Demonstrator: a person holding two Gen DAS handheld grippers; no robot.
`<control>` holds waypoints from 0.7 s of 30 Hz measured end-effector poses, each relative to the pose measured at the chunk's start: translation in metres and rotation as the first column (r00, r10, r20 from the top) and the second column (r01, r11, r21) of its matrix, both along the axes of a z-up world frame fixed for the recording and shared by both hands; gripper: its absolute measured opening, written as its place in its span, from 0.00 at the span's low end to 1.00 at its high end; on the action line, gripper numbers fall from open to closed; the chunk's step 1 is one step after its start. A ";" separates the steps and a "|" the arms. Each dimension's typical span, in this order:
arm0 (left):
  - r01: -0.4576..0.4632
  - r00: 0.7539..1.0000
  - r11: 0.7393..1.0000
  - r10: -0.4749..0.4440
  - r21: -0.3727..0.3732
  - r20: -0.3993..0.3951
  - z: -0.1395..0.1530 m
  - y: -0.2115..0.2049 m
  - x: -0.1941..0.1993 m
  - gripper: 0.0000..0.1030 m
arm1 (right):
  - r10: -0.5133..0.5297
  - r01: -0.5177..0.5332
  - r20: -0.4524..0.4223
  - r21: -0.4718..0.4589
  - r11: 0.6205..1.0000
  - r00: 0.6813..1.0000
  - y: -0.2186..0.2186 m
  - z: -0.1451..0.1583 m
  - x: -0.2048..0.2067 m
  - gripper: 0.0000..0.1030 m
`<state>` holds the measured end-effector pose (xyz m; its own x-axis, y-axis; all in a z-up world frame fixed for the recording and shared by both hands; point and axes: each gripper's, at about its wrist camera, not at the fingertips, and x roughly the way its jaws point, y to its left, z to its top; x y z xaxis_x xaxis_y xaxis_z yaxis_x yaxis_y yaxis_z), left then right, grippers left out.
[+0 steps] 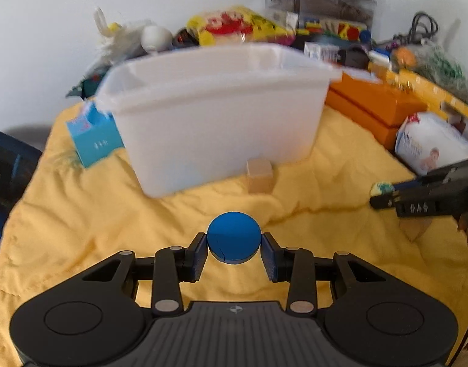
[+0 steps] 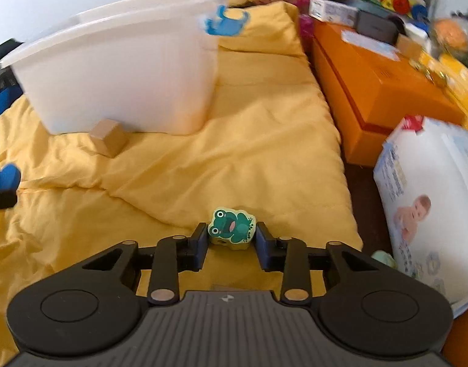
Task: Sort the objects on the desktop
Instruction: 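Grasp the green frog tile with the right tool while the left tool holds the disc, then carry the disc and frog tile over the bin and open both tools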
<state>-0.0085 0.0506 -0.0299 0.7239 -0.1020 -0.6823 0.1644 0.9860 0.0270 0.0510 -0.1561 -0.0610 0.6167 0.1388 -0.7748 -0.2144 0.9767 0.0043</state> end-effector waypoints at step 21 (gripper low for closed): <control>-0.046 0.972 0.996 0.028 0.071 0.235 0.081 0.011 0.132 0.40 | 0.116 -0.130 0.318 0.023 0.991 0.941 0.065 0.123 0.086 0.35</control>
